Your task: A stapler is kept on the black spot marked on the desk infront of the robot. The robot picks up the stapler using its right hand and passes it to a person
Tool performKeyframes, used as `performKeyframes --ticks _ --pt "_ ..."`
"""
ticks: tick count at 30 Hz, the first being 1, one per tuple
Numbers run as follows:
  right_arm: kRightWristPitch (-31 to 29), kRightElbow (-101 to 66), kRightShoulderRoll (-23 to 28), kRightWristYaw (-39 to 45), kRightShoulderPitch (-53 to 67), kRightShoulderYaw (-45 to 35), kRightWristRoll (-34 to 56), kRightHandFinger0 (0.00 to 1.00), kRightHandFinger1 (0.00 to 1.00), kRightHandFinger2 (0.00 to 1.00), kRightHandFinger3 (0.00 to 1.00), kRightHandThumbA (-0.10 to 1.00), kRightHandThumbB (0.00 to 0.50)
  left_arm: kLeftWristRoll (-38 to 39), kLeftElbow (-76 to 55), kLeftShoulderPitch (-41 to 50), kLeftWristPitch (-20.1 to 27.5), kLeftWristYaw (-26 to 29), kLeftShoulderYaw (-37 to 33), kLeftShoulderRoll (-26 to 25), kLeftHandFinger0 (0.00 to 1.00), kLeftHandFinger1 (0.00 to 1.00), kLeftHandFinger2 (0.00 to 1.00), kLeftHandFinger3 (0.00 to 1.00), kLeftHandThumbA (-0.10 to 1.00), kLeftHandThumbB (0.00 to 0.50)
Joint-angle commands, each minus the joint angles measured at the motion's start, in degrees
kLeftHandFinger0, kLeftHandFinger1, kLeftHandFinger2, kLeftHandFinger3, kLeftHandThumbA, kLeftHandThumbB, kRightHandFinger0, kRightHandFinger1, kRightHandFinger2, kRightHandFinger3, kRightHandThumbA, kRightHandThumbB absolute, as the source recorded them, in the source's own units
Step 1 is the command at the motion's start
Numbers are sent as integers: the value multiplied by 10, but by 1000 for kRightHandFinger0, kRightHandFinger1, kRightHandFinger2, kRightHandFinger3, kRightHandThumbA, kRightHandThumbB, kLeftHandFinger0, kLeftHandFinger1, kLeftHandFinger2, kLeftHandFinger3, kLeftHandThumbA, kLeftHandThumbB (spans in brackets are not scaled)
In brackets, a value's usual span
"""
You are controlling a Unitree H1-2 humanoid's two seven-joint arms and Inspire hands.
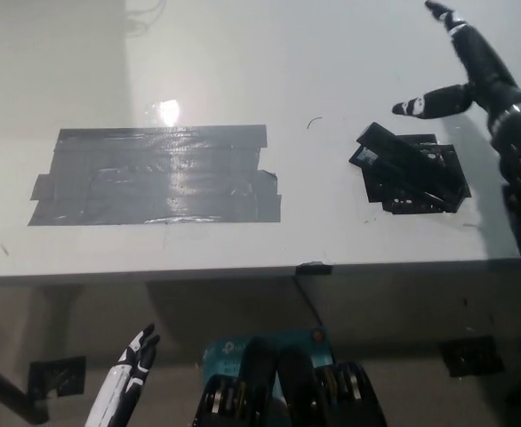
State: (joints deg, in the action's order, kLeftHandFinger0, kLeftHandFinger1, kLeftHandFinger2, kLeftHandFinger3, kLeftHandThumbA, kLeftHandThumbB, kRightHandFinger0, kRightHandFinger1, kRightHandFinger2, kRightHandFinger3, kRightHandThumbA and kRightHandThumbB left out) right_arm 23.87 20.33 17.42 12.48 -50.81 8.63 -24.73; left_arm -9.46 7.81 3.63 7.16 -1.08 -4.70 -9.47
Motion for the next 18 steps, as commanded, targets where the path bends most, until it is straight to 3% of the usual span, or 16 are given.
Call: performKeyframes --ticks 1,7,13,18 --pt "31 89 -10 6 -67 3 -6 1000 1000 1000 1000 1000 340 -8 -15 -4 27 -3 -1 -10 1000 1000 1000 1000 1000 500" --pt "31 115 -31 16 -66 -11 20 1000 1000 1000 1000 1000 336 -10 -17 -5 19 -5 -1 -10 1000 1000 1000 1000 1000 500" --pt "31 136 -38 16 -62 5 20 1000 1000 1000 1000 1000 333 -10 -23 -6 8 -6 -1 -12 1000 1000 1000 1000 1000 449" --pt "31 149 -48 17 -56 -6 19 1000 1000 1000 1000 1000 334 -9 -23 -8 10 -7 0 -13 1000 1000 1000 1000 1000 463"
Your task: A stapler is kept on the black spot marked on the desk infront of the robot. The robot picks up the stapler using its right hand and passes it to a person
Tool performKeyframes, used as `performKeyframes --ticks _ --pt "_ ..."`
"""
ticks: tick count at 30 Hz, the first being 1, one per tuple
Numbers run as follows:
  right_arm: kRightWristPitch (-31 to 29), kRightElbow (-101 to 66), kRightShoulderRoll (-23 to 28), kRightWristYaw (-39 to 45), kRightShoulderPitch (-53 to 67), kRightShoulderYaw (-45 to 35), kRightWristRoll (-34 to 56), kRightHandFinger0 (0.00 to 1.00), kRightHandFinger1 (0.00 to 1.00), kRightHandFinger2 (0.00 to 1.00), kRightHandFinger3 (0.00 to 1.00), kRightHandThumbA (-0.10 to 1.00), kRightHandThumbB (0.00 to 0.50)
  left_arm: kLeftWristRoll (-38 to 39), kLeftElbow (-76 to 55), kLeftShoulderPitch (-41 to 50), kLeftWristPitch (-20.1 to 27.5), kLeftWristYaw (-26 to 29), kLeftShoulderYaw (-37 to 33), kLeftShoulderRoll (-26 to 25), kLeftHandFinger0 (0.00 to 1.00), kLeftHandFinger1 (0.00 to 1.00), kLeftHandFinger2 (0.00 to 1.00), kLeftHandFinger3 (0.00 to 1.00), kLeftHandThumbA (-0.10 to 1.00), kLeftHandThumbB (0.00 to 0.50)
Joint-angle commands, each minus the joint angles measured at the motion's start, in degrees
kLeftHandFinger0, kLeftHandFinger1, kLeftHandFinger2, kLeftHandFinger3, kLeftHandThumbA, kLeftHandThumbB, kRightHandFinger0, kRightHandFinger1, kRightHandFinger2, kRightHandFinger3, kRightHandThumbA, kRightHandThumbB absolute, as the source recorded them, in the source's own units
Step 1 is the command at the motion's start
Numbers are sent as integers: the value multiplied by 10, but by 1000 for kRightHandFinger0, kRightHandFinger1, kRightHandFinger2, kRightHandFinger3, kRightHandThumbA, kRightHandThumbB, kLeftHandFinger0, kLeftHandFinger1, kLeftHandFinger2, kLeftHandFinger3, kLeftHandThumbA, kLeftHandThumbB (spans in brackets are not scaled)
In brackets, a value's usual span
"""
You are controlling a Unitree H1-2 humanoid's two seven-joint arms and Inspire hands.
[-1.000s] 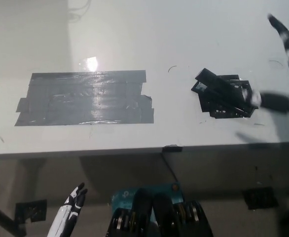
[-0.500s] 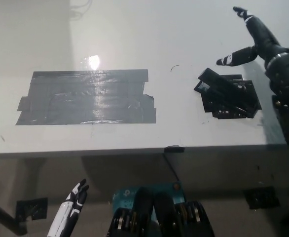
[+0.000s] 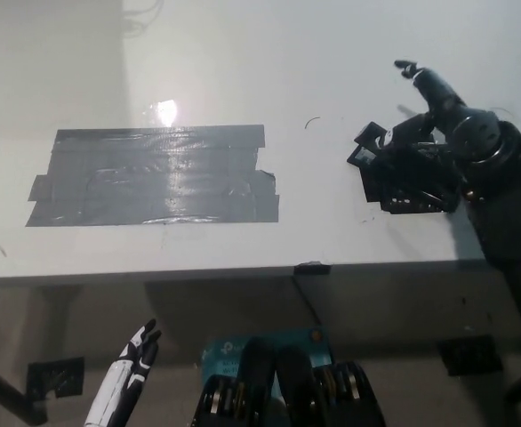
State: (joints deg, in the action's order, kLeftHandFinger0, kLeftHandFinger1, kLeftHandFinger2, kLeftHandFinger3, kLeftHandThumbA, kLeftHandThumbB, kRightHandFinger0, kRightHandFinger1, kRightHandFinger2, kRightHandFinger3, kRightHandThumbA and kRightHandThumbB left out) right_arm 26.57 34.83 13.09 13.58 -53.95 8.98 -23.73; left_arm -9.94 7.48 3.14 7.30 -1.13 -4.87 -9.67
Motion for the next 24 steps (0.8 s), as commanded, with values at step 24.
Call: performKeyframes --ticks 24 --pt "-37 142 -7 -5 -59 10 33 1000 1000 1000 1000 1000 308 -1 -16 -8 14 -5 2 -8 1000 1000 1000 1000 1000 475"
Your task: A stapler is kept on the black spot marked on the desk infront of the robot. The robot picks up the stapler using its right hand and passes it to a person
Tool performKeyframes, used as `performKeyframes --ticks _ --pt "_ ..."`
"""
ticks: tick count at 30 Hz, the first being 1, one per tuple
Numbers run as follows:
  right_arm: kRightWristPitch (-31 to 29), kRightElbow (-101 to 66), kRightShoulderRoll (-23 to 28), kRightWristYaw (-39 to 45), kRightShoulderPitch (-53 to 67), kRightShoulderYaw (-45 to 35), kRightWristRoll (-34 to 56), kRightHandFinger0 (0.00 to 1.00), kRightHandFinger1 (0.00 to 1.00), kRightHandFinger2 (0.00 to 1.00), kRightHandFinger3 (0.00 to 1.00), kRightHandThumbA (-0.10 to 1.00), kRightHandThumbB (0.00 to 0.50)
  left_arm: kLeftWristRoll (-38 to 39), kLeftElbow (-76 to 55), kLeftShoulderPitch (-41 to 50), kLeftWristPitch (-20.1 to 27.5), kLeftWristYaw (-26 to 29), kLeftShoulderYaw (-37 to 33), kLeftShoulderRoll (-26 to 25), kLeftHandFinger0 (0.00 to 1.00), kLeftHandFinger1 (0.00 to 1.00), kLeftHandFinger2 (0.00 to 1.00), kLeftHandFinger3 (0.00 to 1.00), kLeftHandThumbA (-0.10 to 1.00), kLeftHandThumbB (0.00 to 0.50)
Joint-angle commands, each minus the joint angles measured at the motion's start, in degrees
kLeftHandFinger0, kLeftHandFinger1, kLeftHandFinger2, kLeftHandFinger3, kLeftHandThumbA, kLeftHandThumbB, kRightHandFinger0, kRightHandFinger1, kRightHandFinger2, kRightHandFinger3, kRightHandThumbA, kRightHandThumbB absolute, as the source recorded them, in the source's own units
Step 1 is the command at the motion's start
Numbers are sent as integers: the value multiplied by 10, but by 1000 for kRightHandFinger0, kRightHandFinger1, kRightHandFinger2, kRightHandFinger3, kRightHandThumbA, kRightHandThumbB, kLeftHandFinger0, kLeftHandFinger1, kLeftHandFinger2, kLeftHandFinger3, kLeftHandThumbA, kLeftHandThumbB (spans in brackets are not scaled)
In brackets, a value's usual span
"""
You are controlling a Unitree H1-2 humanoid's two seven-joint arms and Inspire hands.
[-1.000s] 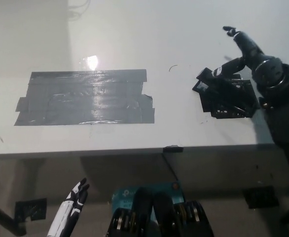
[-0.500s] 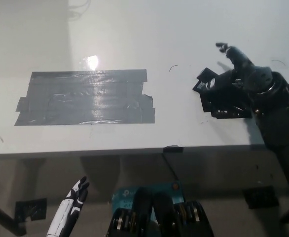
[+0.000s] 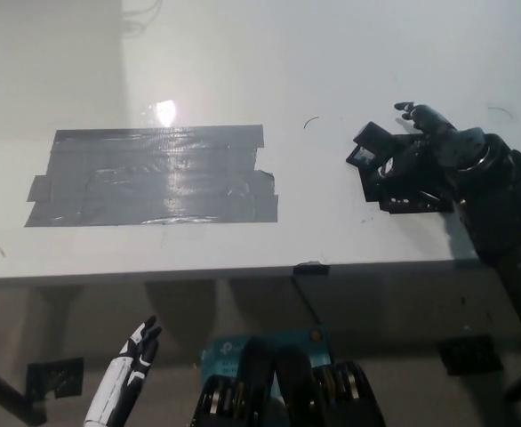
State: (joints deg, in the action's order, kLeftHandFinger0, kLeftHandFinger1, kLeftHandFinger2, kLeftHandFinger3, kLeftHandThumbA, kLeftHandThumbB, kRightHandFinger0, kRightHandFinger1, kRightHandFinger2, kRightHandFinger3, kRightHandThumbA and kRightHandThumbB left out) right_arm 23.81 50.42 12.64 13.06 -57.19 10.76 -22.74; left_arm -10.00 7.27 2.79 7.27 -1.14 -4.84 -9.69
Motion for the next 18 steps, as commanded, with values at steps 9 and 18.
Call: performKeyframes --ticks 9,18 --pt "-78 3 -29 -77 -17 7 5 124 178 209 242 991 244 1 -16 -13 14 -10 -1 -9 1000 1000 1000 1000 1000 471" --pt "-107 26 -30 -62 10 71 -23 0 103 281 143 941 146 -1 -16 -25 7 -10 0 -12 1000 1000 1000 1000 1000 465"
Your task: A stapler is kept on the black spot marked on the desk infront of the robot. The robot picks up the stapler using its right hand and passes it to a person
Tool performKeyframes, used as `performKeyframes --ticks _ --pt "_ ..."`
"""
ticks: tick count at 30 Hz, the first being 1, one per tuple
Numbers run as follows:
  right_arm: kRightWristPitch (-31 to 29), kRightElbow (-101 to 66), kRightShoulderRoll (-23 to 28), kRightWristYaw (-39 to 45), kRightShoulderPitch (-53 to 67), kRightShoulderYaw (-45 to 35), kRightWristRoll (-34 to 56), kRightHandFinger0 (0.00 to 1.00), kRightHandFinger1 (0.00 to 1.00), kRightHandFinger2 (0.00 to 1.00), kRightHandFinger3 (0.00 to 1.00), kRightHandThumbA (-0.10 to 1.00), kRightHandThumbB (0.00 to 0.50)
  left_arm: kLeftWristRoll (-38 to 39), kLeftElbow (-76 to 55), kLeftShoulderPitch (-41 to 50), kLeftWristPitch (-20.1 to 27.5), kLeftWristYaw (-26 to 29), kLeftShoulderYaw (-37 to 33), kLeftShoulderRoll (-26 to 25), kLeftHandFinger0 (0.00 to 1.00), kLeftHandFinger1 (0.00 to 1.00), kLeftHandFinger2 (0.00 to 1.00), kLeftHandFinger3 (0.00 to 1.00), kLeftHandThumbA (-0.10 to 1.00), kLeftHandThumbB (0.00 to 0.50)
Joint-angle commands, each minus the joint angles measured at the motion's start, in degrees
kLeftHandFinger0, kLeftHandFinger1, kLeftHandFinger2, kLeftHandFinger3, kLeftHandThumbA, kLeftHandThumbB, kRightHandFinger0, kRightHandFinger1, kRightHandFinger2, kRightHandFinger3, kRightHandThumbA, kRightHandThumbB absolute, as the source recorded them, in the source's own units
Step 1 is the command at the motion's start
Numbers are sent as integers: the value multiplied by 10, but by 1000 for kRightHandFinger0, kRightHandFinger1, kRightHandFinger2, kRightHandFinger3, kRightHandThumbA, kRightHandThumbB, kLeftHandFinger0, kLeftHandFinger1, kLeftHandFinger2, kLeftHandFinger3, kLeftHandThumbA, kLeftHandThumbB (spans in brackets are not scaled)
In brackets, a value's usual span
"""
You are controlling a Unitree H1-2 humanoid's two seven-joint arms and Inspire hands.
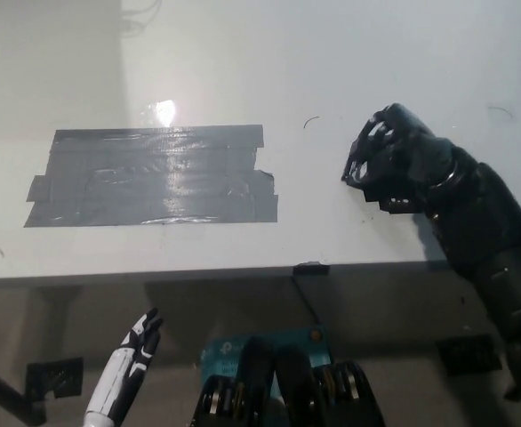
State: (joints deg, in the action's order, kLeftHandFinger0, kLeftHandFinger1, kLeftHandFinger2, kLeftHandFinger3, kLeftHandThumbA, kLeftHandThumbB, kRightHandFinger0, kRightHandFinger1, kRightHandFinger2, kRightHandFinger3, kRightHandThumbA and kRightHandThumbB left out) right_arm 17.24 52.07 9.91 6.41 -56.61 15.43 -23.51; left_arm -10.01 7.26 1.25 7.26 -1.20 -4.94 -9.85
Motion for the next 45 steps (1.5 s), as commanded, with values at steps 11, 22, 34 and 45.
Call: performKeyframes --ticks 11,22,34,45 --pt "-60 36 17 -15 52 36 -15 519 806 873 640 913 132 1 -12 -20 10 -12 5 -13 1000 1000 1000 1000 1000 478" --pt "-15 -18 48 58 35 -61 88 110 379 652 426 980 86 9 -1 -27 15 -12 8 -8 1000 1000 1000 1000 1000 492" --pt "97 -170 73 189 -69 -142 195 0 5 235 115 960 114 7 -2 -34 13 -10 10 -7 1000 1000 1000 1000 1000 483" --pt "97 -156 46 181 -106 -179 248 0 0 89 181 782 112 12 -7 -39 8 -14 11 -7 1000 1000 1000 1000 1000 486"
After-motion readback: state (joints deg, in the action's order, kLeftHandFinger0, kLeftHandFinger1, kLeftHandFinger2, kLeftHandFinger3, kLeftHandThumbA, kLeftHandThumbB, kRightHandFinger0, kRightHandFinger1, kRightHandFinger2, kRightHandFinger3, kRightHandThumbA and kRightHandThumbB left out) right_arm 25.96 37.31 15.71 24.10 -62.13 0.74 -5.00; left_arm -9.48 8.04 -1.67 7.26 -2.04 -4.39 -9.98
